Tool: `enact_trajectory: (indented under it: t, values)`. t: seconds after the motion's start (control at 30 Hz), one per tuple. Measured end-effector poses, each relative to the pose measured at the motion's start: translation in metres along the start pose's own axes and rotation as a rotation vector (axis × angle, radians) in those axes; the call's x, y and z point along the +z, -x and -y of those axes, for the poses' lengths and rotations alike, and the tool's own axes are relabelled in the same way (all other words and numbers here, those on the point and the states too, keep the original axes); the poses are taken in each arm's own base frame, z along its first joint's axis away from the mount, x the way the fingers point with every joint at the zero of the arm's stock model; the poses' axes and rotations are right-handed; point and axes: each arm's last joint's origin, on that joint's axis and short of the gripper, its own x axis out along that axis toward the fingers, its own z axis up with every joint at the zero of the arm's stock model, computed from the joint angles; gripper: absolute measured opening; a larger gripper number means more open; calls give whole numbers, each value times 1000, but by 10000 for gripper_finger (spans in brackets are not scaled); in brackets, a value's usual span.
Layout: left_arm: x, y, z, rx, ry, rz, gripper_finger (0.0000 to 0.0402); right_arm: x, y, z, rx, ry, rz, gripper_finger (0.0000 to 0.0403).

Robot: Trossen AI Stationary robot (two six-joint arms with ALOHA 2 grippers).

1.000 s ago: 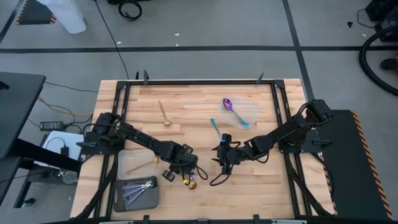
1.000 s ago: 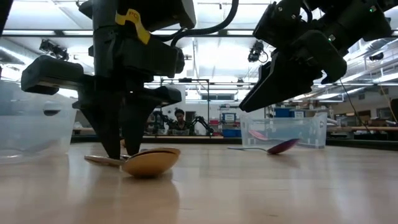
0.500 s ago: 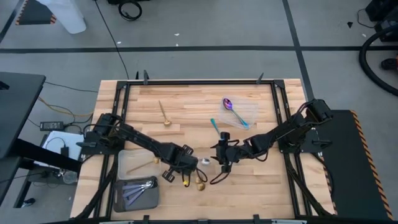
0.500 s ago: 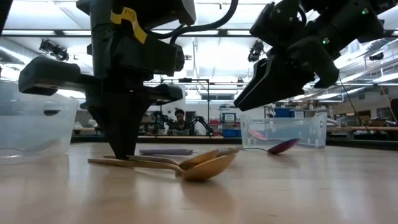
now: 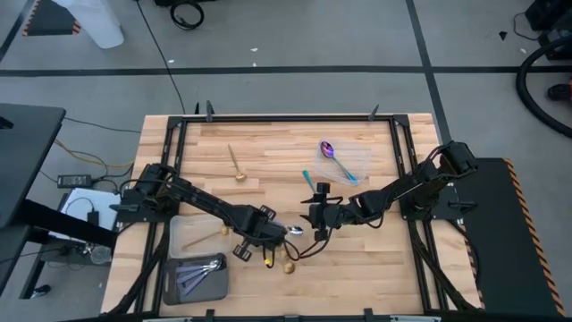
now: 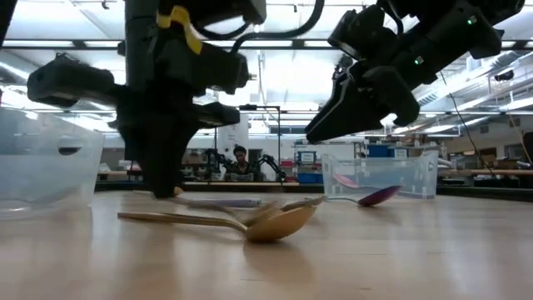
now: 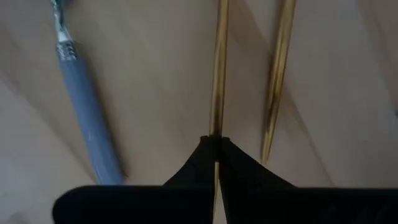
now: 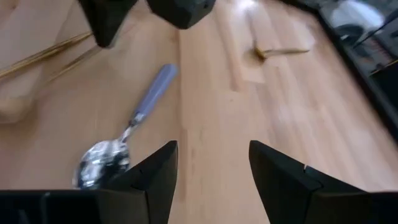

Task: Sort silverware by color (type)
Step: Put the gold spoon into the bottom transparent bin

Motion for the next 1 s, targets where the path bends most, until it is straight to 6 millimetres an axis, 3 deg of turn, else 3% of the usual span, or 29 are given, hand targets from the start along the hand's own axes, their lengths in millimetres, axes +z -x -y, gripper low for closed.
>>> enact_trajectory:
  t: [0.27, 0.47, 0.8, 1.0]
  values:
    - [8, 13, 1, 6, 46, 12, 3, 2, -2, 6, -54, 37, 14, 208]
    - [10, 13, -1, 12, 123, 42, 9, 4, -5, 11, -63, 48, 30, 208]
    - [20, -2, 2, 32, 191, 233, 81, 5, -7, 14, -39, 43, 37, 208]
    - [25, -1, 11, 31, 184, 277, 97, 4, -7, 14, -14, 25, 35, 208]
